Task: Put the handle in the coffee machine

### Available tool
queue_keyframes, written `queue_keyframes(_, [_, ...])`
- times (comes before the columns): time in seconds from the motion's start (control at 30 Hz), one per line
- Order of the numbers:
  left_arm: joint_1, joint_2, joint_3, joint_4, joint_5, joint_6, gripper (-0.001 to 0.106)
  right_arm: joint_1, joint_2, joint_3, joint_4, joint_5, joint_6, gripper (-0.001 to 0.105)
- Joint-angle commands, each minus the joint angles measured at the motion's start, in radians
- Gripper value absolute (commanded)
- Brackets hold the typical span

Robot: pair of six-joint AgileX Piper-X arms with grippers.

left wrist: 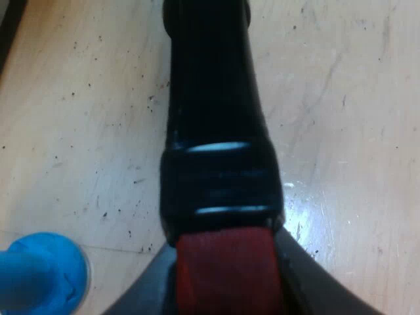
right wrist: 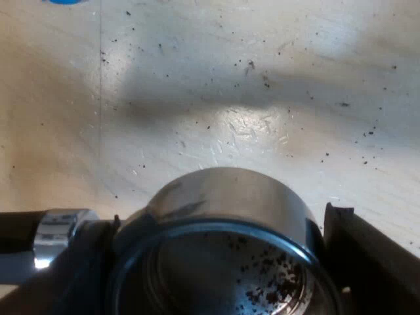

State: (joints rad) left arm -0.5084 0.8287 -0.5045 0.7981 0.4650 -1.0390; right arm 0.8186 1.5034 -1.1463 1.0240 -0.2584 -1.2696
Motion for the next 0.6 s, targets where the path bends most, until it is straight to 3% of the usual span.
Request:
queue_keyframes(0.03, [-0.003, -0.002, -0.001, -0.011, 0.054, 0.021, 0.000, 0.001, -0.024, -0.017, -0.040, 0.007, -0.068, 0.092])
queue_keyframes(0.33, [0.024, -0.002, -0.001, 0.036, 0.052, 0.023, 0.000, 0.001, -0.055, -0.055, -0.054, 0.092, -0.089, 0.087])
queue_keyframes(0.57, [0.142, -0.002, -0.001, 0.022, 0.066, 0.028, 0.000, 0.061, -0.151, -0.061, -0.054, 0.276, -0.089, 0.087])
queue_keyframes(0.6, [0.163, -0.002, -0.001, 0.010, 0.066, 0.028, 0.000, 0.090, -0.168, -0.061, -0.056, 0.341, -0.089, 0.087])
